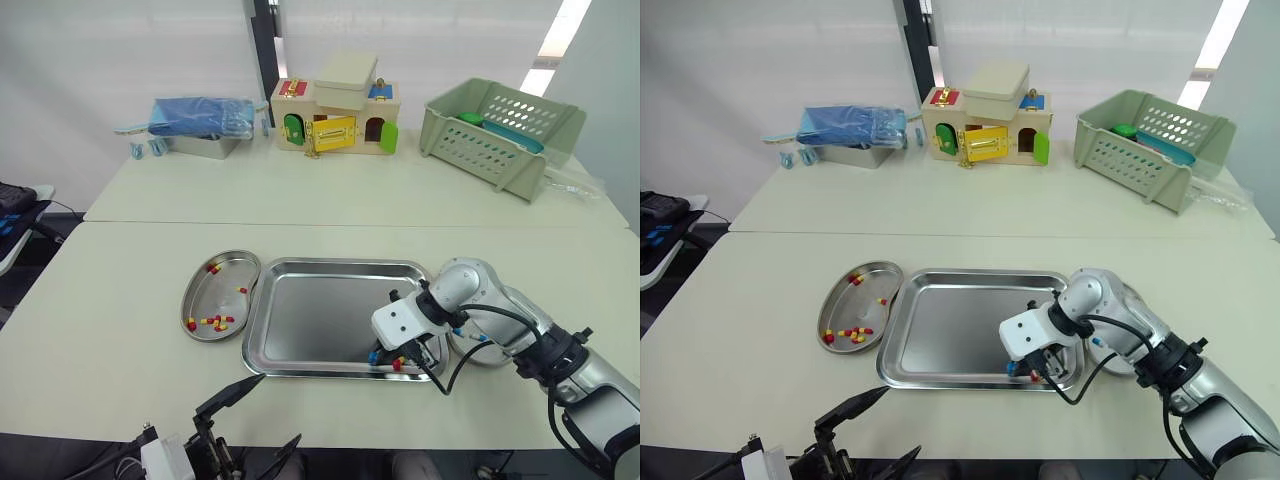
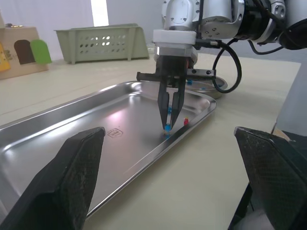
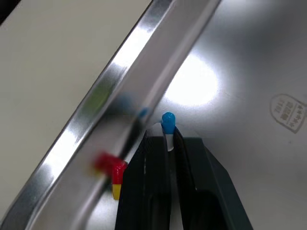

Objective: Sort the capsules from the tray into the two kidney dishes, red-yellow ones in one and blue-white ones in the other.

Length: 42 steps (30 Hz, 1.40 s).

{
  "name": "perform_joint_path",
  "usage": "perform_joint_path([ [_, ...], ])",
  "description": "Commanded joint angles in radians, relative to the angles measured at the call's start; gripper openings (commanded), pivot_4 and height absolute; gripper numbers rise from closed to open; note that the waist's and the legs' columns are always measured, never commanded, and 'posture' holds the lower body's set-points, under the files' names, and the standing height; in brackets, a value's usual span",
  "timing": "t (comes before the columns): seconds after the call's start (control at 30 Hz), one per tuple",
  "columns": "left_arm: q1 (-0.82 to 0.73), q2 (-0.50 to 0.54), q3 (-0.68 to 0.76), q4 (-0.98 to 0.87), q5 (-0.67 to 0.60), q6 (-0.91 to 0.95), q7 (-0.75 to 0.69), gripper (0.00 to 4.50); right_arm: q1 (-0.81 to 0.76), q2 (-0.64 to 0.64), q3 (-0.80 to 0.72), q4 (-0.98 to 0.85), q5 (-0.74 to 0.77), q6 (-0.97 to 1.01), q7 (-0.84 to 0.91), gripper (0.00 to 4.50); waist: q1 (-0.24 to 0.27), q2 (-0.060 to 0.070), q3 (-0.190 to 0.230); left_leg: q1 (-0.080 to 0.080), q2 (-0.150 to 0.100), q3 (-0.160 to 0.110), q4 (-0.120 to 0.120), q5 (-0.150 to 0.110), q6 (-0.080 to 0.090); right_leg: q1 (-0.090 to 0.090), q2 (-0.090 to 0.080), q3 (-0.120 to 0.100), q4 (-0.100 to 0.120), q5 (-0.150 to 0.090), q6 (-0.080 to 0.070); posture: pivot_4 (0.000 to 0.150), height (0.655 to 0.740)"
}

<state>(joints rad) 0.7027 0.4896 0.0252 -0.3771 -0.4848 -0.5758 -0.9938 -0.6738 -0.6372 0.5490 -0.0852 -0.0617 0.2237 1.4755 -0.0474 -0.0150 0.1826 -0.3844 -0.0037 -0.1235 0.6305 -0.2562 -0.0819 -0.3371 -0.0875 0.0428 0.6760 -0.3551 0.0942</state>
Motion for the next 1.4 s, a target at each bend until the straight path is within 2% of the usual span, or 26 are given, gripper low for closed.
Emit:
perform_joint_path([
  [0.03, -0.011, 0.026, -0.014, 0.012, -0.019, -0.052, -0.066, 4.50, 0.024, -0.036, -0.128, -0.119, 0.085, 0.085, -0.035, 0.00, 0.003, 0.000, 0.000, 0.000, 0.000, 0.000, 0.000, 0.000, 0.000, 0.000, 0.000, 0.000, 0.000, 0.000, 0.000, 0.150, 0.7400],
  [0.13, -0.040, 0.033, -0.024, 0.021, -0.029, -0.063, -0.091, 4.50, 0.081, -0.095, -0.203, -0.200, 0.125, 0.156, -0.062, 0.00, 0.012, 0.000, 0.000, 0.000, 0.000, 0.000, 0.000, 0.000, 0.000, 0.000, 0.000, 0.000, -0.001, 0.000, 0.000, 0.150, 0.7400],
  [0.33, -0.072, 0.062, -0.074, 0.002, -0.060, -0.062, -0.160, 4.50, 0.311, -0.250, -0.478, -0.395, 0.273, 0.338, -0.135, 0.00, 0.020, -0.002, 0.001, -0.002, 0.000, 0.000, -0.001, 0.000, 0.000, 0.000, 0.000, -0.001, -0.003, 0.000, 0.000, 0.150, 0.7400],
  [0.47, -0.108, 0.070, -0.086, 0.004, -0.095, -0.042, -0.182, 4.50, 0.460, -0.330, -0.644, -0.421, 0.301, 0.378, -0.193, 0.00, 0.019, -0.002, 0.001, -0.002, 0.000, 0.000, -0.001, 0.000, 0.000, 0.000, 0.000, -0.001, -0.002, 0.000, 0.000, 0.150, 0.7400],
  [0.63, -0.135, 0.060, -0.101, 0.006, -0.124, -0.013, -0.184, 4.50, 0.613, -0.398, -0.772, -0.399, 0.295, 0.358, -0.231, 0.00, 0.015, -0.002, 0.001, -0.001, 0.000, 0.000, -0.001, 0.000, 0.000, 0.001, 0.000, -0.001, -0.002, 0.000, 0.000, 0.150, 0.7400],
  [1.07, -0.167, 0.037, -0.102, -0.002, -0.111, 0.041, -0.142, 4.50, 0.716, -0.452, -0.781, -0.317, 0.282, 0.276, -0.262, 0.00, 0.018, -0.003, 0.002, -0.001, 0.000, 0.001, 0.000, 0.000, 0.000, 0.001, 0.000, 0.000, -0.002, 0.000, 0.000, 0.150, 0.7400],
  [1.4, -0.185, 0.006, -0.100, 0.043, -0.089, 0.018, -0.156, 4.50, 0.691, -0.467, -0.759, -0.263, 0.282, 0.231, -0.267, 0.00, 0.017, -0.003, 0.002, 0.000, 0.000, 0.001, 0.000, 0.000, 0.000, 0.002, 0.000, 0.000, -0.002, 0.000, 0.000, 0.150, 0.7400],
])
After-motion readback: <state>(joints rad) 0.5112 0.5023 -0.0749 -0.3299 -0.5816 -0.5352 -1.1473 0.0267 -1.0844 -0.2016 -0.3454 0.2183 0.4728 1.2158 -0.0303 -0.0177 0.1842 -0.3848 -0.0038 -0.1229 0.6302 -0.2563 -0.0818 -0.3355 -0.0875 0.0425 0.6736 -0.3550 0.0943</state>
